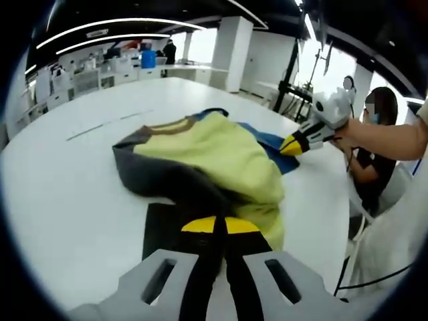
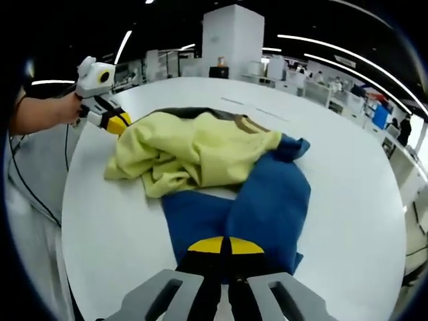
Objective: Fold the garment on the visible template until the final outline fits inside the template.
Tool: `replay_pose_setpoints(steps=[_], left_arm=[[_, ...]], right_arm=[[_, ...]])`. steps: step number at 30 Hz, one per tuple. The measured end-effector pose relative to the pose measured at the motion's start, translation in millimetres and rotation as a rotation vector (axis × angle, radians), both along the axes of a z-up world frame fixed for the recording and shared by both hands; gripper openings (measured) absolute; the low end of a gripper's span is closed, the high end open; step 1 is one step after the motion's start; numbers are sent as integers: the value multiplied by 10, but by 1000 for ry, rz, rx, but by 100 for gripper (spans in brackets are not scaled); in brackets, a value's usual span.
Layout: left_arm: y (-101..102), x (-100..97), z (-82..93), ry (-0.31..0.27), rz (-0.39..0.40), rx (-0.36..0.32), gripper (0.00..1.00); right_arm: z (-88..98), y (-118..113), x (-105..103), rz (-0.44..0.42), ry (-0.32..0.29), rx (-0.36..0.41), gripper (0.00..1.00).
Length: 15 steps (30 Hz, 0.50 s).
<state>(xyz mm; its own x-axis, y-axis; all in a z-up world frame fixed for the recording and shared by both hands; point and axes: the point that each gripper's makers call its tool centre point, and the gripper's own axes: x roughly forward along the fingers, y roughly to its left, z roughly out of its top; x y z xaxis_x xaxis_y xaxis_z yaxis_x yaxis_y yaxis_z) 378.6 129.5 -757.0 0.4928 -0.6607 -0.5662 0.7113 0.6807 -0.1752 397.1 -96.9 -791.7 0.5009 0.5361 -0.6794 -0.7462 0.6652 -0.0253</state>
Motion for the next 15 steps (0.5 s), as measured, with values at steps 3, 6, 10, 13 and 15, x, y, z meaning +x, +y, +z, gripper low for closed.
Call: replay_pose_setpoints(steps=[3, 6, 10, 13, 15], left_arm=[[52, 28, 50, -11, 14, -3, 0], [137, 70, 92, -23, 35, -2, 0], [288, 144, 151, -34, 78, -13, 0], [397, 185, 192, -41, 106, -14, 0], [449, 201, 215, -47, 119, -9, 0]], right_arm=[[52, -49, 38, -18, -7, 11, 0], [95, -117, 94, -37, -13, 16, 0], [153, -201, 161, -66, -23, 27, 0], [185, -262, 213, -78, -31, 25, 0], [209, -312, 247, -86, -37, 18, 0]])
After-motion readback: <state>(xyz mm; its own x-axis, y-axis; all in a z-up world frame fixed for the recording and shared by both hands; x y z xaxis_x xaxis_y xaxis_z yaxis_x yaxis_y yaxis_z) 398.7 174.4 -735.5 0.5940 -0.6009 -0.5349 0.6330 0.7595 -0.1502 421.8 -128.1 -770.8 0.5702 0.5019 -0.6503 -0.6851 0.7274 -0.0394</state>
